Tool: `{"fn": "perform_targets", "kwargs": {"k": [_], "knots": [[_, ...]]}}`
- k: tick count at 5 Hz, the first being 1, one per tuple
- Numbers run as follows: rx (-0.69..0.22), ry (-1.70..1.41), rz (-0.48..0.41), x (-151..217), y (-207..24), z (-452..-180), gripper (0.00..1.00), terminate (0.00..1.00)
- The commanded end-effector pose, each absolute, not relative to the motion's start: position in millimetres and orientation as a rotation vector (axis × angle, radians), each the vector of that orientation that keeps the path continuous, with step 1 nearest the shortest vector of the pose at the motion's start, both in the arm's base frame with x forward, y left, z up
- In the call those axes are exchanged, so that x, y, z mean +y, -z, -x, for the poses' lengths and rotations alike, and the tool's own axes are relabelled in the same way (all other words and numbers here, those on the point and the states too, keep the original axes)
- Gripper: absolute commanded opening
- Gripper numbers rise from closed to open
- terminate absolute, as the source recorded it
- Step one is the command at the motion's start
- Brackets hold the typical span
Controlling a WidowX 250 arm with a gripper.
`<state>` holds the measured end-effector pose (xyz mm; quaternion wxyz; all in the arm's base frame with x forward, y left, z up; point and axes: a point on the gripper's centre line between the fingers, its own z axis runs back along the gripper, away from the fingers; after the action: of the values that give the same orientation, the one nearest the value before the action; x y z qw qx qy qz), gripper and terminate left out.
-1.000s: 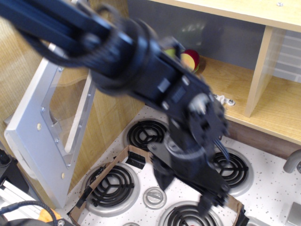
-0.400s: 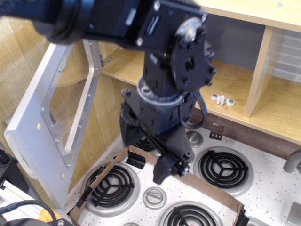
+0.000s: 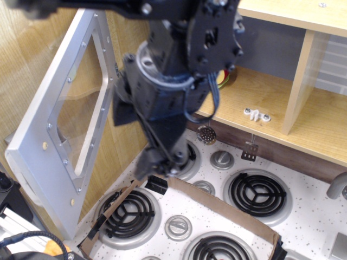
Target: Close microwave
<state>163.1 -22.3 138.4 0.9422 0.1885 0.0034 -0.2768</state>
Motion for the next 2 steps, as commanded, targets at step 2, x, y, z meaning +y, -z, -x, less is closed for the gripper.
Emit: {"fn": "perform_targets", "kwargs": {"k": [2], "knots": [[0.161, 0.712, -0.412, 4, -178, -152, 1.00, 0.00]]}}
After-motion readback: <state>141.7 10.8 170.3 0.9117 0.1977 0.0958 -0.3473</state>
